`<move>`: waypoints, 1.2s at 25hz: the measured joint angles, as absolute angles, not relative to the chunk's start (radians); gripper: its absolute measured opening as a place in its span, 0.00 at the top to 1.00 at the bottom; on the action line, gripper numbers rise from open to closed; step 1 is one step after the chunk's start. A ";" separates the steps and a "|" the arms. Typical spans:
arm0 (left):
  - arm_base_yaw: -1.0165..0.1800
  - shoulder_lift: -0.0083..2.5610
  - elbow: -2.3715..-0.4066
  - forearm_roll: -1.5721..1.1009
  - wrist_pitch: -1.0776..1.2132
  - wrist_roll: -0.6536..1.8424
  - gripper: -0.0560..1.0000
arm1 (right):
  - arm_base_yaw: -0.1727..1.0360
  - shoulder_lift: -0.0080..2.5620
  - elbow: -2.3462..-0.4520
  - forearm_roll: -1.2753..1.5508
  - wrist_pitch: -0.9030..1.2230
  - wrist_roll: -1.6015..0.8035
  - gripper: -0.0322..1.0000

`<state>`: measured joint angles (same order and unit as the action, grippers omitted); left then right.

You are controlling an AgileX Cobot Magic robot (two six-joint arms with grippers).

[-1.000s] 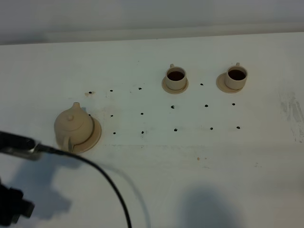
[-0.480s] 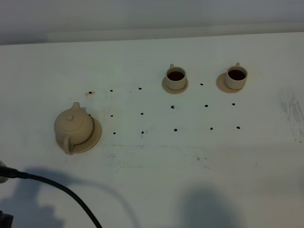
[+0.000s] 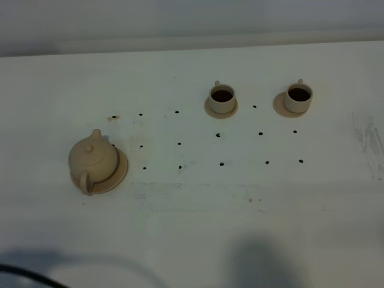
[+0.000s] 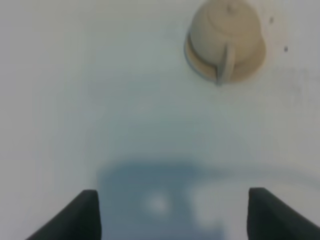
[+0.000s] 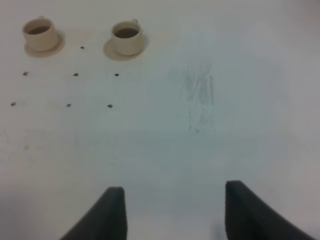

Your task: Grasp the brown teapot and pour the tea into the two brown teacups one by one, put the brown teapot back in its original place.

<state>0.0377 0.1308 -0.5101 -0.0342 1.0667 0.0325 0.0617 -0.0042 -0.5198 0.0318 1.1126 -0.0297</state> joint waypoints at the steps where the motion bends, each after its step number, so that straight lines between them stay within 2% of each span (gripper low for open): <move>1: 0.040 0.101 -0.509 -0.034 1.067 0.035 0.39 | 0.062 -0.004 -0.520 0.032 1.113 -0.030 0.55; 6: 0.042 -0.004 -0.508 -0.038 1.069 0.047 0.39 | 0.062 -0.004 -0.520 0.032 1.113 -0.030 0.55; 30: 0.042 -0.005 -0.507 -0.067 1.069 0.098 0.39 | 0.062 -0.004 -0.520 0.033 1.113 -0.030 0.55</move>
<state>0.0423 -0.0053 -0.5071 -0.0671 1.0687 0.0984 0.0617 -0.0042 -0.5198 0.0327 1.1126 -0.0297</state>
